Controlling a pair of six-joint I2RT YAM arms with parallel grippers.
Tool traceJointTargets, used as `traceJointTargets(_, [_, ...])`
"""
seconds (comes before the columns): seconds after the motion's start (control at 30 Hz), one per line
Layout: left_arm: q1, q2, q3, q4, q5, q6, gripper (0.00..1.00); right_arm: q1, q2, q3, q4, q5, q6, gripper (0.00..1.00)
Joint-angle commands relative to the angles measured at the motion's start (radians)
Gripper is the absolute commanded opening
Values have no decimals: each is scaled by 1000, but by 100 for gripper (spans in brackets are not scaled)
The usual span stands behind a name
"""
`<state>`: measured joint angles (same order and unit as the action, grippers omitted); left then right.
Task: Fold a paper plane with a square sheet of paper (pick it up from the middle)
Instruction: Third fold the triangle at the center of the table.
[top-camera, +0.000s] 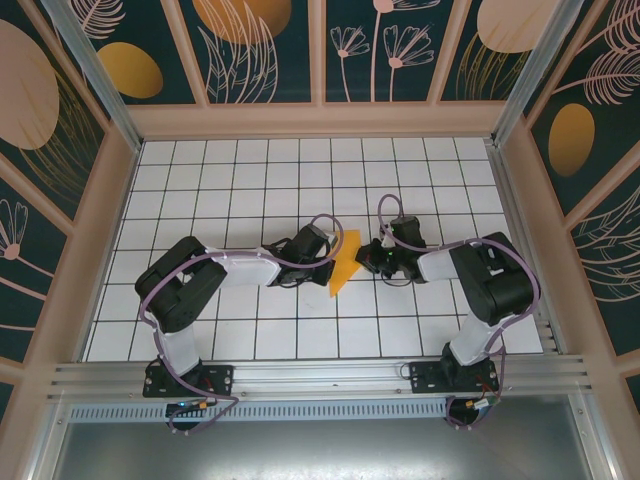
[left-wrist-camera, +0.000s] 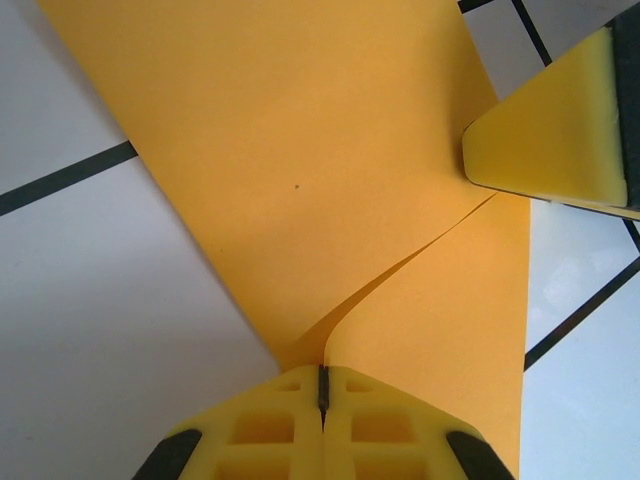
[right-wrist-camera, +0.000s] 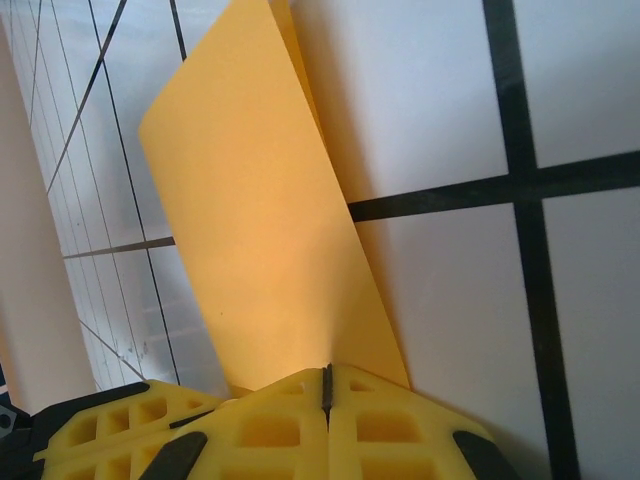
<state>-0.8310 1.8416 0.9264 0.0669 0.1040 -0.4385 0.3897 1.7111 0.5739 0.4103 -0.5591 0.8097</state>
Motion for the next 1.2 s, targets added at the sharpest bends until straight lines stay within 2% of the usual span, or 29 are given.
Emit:
traceJointTargets(0.0, [-5,60,-17,-90,14,9,0,1,-9,-3,-48,20,-23,1])
traceJointTargets(0.2, [-4,38,-22,-101,20,32,1,0,-88,140,-215,35,-131,5])
traceJointTargets(0.3, [-5,22,-27,-105,33,42,2,0,-21,217,-275,41,-183,5])
traceJointTargets(0.47, [-5,-16,-21,-133,5,39,5,4,111,288,-277,12,-202,5])
traceJointTargets(0.57, [-3,-47,-17,-136,-2,24,14,9,168,310,-285,13,-198,5])
traceJointTargets(0.67, [-3,-91,-14,-146,-17,11,25,23,164,288,-276,46,-167,4])
traceJointTargets(0.77, [-4,-166,-22,-165,-59,-11,32,47,114,227,-257,104,-102,4])
traceJointTargets(0.87, [-4,-248,-48,-174,-117,-59,37,87,29,139,-198,157,4,4])
traceJointTargets(0.93, [-3,-299,-73,-171,-136,-97,37,114,-24,104,-185,198,61,5])
traceJointTargets(1.03, [-4,-369,-125,-91,-36,-151,27,139,-77,85,-192,241,101,6])
traceJointTargets(1.17, [-8,-371,-167,50,206,-210,18,143,-150,107,-259,273,73,9])
